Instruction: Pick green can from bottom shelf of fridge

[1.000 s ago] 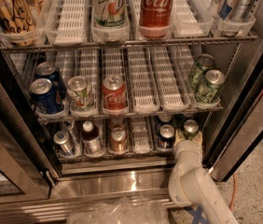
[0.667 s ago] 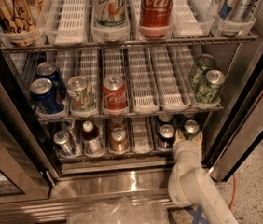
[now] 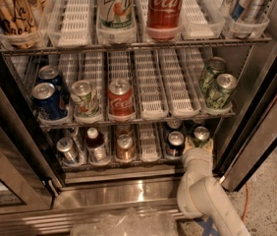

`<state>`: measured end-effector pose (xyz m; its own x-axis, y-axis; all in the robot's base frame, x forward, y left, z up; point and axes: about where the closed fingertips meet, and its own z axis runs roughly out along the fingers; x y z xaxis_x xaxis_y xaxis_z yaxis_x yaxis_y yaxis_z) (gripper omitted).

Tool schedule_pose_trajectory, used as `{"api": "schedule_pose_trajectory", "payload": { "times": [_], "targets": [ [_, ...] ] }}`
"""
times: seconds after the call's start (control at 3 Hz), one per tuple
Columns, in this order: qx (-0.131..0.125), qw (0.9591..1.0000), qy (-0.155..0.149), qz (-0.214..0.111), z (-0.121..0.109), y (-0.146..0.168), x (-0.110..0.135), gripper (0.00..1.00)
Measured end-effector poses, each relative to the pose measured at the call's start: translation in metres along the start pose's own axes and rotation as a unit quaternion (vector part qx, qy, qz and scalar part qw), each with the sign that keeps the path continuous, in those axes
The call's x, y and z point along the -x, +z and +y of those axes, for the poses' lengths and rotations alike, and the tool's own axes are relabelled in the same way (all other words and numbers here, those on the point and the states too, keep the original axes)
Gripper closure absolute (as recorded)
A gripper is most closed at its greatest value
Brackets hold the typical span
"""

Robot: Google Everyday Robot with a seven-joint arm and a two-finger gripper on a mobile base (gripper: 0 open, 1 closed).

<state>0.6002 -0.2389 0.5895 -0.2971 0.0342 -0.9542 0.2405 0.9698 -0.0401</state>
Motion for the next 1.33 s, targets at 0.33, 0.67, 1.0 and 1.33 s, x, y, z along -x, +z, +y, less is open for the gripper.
{"api": "schedule_pose_trajectory", "payload": {
  "times": [0.33,0.67,1.0,1.33],
  "targets": [
    [-0.002,0.9999,-0.008,-0.006,-0.001,-0.002,0.0,1.0],
    [-0.006,0.9994,-0.012,-0.031,-0.006,-0.014,0.008,1.0],
    [-0.007,0.9994,-0.013,-0.032,-0.006,-0.014,0.008,1.0],
    [-0.002,0.9986,-0.015,-0.05,-0.01,-0.028,0.019,1.0]
  ]
}}
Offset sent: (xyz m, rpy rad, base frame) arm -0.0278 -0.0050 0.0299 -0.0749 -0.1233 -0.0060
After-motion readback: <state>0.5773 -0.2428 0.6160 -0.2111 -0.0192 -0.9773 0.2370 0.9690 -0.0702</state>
